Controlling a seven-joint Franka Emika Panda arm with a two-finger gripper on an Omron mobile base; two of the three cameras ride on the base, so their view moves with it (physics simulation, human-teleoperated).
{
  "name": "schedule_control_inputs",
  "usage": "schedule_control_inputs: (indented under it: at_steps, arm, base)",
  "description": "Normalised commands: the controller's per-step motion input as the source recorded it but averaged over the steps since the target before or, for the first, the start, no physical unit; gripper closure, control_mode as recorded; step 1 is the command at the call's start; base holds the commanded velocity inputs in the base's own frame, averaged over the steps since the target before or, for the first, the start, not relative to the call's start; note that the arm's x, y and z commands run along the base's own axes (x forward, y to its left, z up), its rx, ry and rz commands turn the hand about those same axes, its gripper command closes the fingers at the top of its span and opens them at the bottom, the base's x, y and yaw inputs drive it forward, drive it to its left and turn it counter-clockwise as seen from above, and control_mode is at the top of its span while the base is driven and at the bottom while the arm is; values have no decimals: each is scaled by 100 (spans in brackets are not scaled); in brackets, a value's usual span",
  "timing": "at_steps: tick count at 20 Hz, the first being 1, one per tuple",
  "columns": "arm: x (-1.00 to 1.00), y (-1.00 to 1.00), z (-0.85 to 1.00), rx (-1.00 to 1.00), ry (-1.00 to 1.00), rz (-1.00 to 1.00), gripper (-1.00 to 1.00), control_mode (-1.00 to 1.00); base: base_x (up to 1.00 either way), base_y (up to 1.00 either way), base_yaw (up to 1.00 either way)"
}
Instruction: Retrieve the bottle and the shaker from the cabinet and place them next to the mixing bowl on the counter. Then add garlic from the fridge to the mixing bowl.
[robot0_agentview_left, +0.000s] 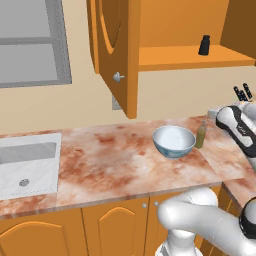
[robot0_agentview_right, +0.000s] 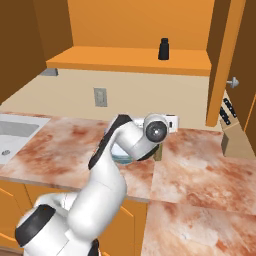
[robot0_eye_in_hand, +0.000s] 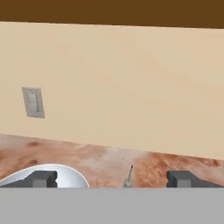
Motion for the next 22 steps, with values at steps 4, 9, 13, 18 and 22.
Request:
schedule_control_inputs:
  at_steps: [4,9,13,18,22]
  arm:
    - [-64,14,99,-1,14,-14,-100,-100]
    - [-54,2,95,0,15,-12,-100,-100]
    - [-17,17,89,0,8,-12,-100,-100]
    - [-9,16,79,0,3,-11,-100,-100]
    - [0,12,60,0,-4,-6,-100,-100]
  base:
    - [0,0,0]
    - [0,0,0]
    - [0,0,0]
    - [0,0,0]
    - [0,0,0]
